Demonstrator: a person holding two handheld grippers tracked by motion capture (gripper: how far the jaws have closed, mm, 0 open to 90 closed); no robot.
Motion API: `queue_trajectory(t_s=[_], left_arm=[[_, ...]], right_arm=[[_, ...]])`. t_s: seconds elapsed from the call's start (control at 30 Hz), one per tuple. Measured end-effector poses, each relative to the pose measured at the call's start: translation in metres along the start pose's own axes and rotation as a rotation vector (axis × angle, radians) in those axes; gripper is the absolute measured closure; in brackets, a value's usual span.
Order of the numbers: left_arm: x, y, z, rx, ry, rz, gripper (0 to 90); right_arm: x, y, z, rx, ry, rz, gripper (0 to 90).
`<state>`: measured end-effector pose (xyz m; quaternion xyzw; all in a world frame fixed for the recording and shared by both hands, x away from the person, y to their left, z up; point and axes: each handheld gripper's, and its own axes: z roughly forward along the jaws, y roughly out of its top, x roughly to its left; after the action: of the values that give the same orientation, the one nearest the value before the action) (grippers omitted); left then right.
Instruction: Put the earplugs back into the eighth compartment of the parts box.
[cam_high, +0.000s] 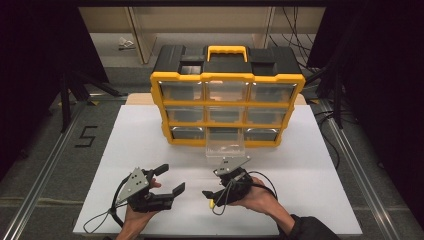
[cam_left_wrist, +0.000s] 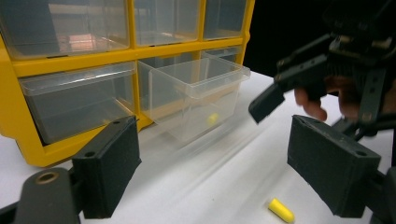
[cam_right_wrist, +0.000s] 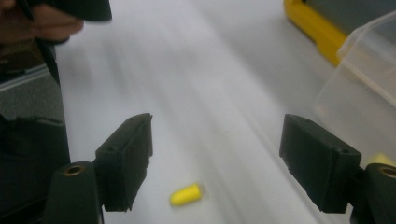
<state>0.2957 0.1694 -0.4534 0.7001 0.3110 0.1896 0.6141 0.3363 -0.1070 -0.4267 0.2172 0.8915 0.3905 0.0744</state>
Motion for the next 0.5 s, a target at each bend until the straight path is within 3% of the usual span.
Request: queue_trajectory(t_s=[0.27,0.5], left_arm=[[0.0,0.0,0.0,0.001,-0.003,-0.002,16.5],[0.0,0.0,0.0,0.002,-0.006,-0.003,16.6]], right_arm=[[0.007,-0.009,0.017,0.101,0.003,-0.048,27.2],[0.008,-0.016,0.028,0.177,0.014,-0.067,33.8]])
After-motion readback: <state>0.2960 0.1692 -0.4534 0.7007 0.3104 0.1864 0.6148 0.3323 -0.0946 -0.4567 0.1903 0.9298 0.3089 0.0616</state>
